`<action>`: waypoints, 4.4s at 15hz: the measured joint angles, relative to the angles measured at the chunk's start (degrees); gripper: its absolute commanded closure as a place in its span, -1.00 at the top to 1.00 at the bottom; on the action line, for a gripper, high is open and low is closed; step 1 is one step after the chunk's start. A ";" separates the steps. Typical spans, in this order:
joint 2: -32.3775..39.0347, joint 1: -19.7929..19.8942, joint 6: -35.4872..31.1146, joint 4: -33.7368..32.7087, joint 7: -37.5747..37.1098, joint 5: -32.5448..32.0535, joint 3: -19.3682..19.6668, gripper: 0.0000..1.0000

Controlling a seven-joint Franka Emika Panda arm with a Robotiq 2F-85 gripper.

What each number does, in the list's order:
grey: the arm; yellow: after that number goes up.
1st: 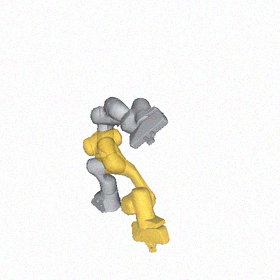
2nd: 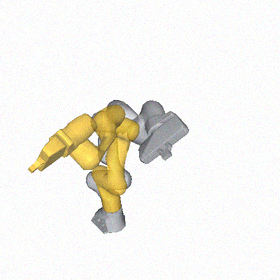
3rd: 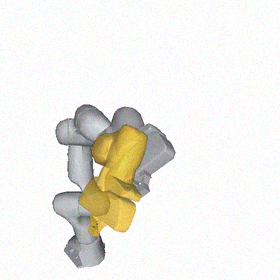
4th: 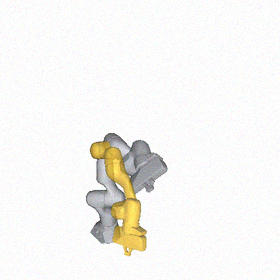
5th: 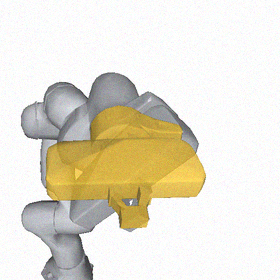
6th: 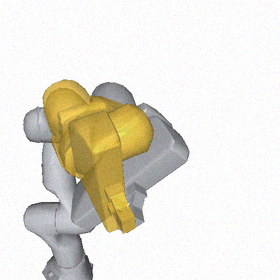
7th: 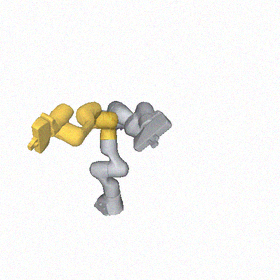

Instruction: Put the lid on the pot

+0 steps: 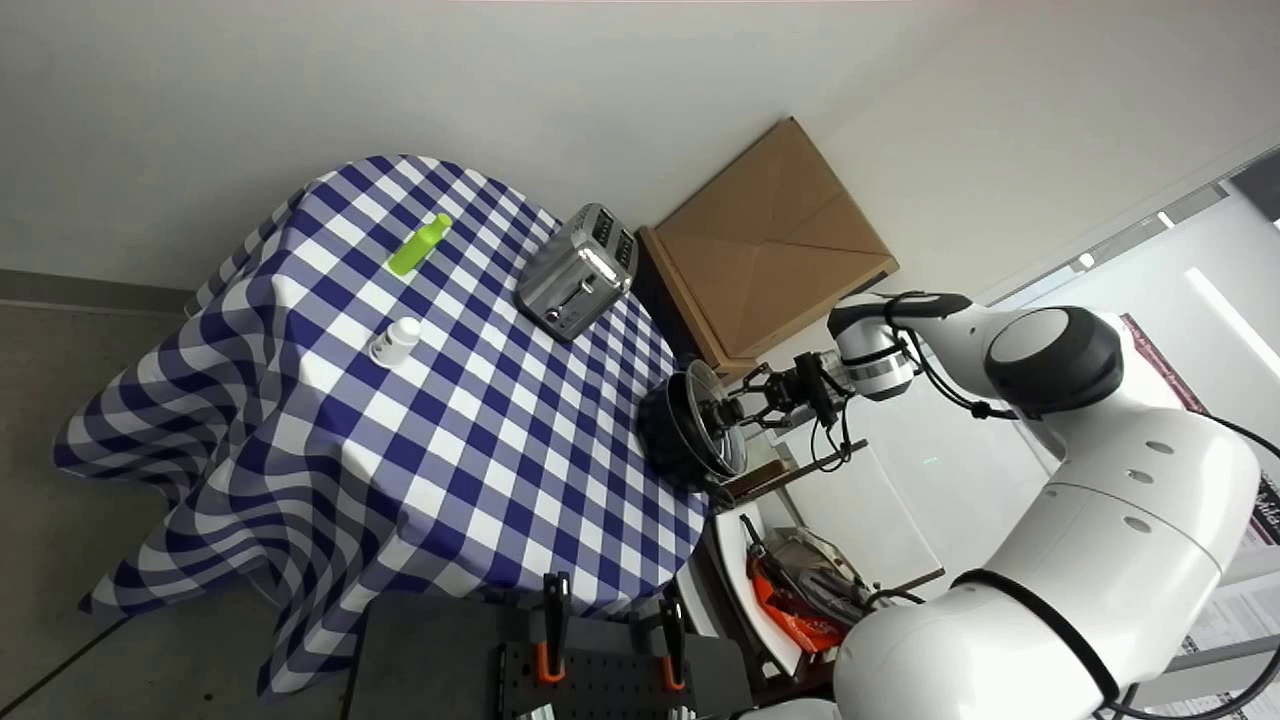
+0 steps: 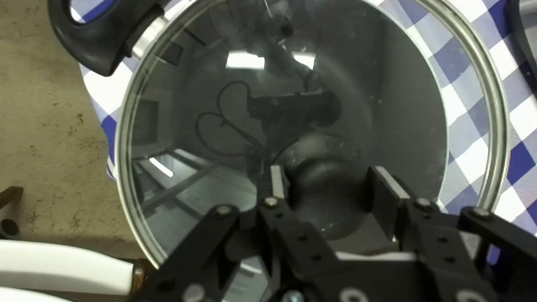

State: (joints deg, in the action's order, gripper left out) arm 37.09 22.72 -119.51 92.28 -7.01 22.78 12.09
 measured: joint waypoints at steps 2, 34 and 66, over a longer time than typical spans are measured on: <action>0.24 -0.35 0.00 -0.26 -0.14 0.00 -0.40 -0.50; 1.56 -2.95 -0.76 -1.46 -6.57 -10.15 1.10 -0.50; 2.25 -5.20 -5.28 0.21 -7.57 -8.80 0.32 0.79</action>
State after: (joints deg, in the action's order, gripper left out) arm 39.34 17.52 -124.80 92.49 -14.58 13.99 12.41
